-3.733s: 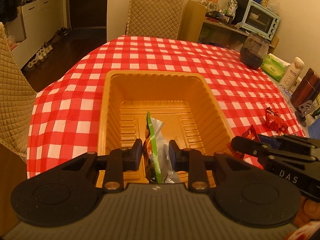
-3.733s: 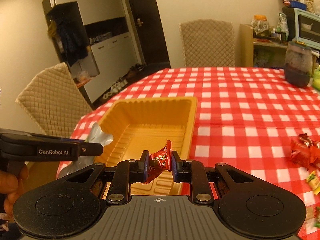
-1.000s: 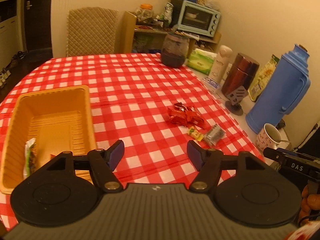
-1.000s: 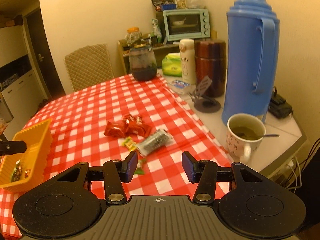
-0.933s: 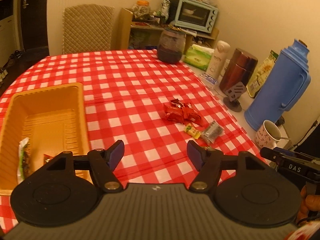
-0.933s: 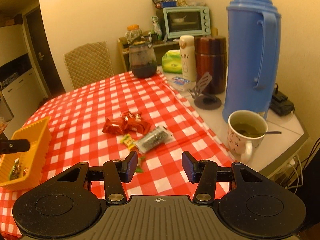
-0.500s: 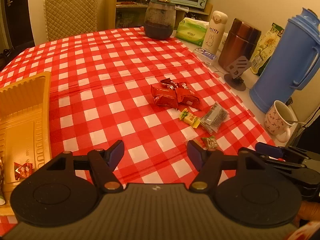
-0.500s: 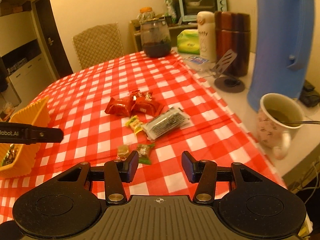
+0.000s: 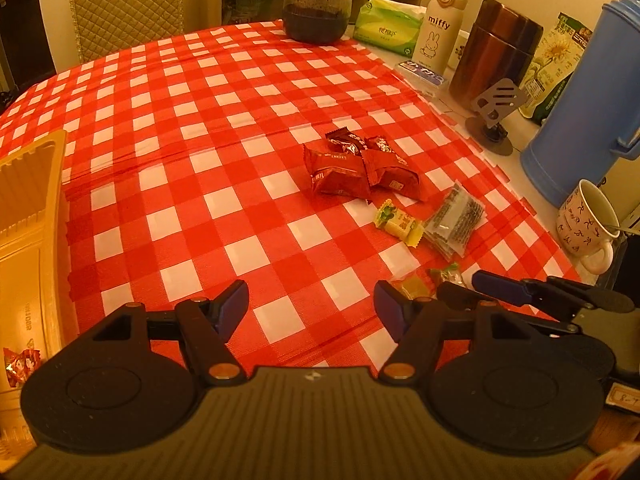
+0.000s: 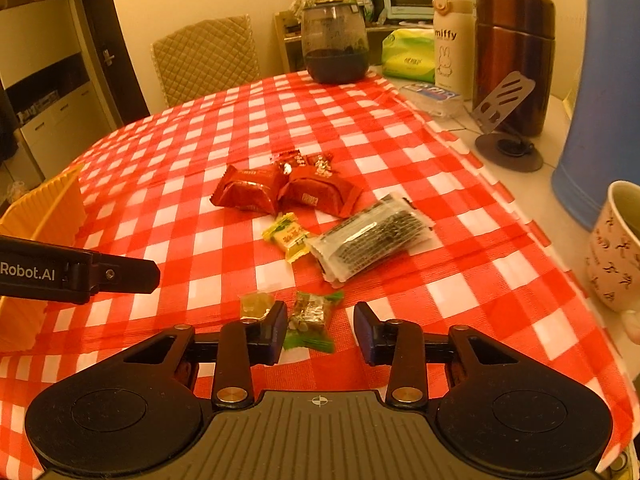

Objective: Organize snacks
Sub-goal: 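Grasp the small green-wrapped candy with the right gripper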

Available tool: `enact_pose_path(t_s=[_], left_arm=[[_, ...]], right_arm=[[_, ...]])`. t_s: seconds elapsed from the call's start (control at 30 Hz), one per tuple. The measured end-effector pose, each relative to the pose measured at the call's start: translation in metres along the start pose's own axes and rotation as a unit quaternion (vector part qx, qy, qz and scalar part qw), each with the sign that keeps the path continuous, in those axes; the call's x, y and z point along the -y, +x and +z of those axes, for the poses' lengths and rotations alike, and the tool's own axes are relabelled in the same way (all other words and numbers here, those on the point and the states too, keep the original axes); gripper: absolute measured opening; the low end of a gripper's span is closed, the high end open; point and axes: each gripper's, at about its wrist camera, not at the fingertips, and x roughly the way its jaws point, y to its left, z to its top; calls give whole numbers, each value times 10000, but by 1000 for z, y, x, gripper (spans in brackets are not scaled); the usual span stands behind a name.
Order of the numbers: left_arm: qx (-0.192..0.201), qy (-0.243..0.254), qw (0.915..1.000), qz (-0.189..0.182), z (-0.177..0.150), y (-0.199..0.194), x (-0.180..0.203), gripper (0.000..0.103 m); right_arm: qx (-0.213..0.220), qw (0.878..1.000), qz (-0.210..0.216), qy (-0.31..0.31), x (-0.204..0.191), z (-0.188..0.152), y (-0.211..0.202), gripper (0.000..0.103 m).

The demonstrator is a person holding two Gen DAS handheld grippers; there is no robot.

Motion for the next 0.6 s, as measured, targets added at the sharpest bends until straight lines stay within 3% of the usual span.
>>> enact_pose_path(t_s=[0.13, 0.2, 0.47, 0.6], left_arm=[[-97, 77, 9999, -107, 2, 5, 2, 66], [-140, 132, 9997, -151, 3, 7, 4, 66], [-435, 547, 9963, -509, 8, 18, 16, 64], [-657, 782, 9919, -752, 13, 28, 30, 55]], right_arm=[[-19, 9998, -81, -164, -5, 0, 6, 34], [-25, 9998, -79, -169, -5, 0, 8, 21], [29, 9999, -102, -9, 4, -2, -2, 15], [3, 9996, -185, 217, 20, -6, -10, 15]])
